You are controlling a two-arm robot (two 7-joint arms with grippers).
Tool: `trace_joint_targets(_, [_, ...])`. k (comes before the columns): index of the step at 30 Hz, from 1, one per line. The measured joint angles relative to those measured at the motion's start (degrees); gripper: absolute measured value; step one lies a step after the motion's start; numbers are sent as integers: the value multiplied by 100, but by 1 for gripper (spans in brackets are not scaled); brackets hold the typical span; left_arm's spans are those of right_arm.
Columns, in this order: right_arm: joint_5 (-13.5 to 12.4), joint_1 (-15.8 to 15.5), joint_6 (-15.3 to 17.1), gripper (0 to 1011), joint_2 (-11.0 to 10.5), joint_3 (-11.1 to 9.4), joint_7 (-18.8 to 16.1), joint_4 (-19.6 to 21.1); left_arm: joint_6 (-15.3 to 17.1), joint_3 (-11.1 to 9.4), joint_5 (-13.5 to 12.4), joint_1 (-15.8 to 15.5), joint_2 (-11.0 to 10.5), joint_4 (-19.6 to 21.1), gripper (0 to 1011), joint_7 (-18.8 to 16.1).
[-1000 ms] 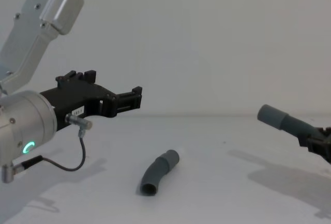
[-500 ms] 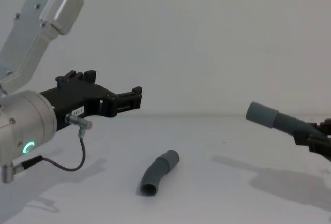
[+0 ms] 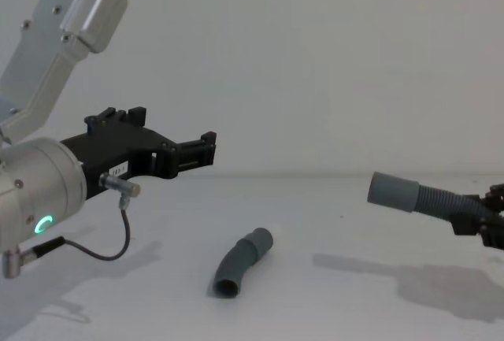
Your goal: Use both hands to pick up one end of the pipe from the table, align the ends, and insert them.
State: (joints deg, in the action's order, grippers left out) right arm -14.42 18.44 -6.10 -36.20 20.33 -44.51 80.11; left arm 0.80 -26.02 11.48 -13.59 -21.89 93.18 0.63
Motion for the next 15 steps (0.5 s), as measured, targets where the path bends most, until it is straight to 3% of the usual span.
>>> trace_joint_targets(7, [-3, 346, -565, 235, -76, 187, -625, -447, 0, 0, 0, 0, 0, 0, 1001, 0])
trace_joint_targets(15, [3, 619, -989, 234, -110, 335, -1036, -809, 0, 0, 0, 0, 0, 0, 1001, 0])
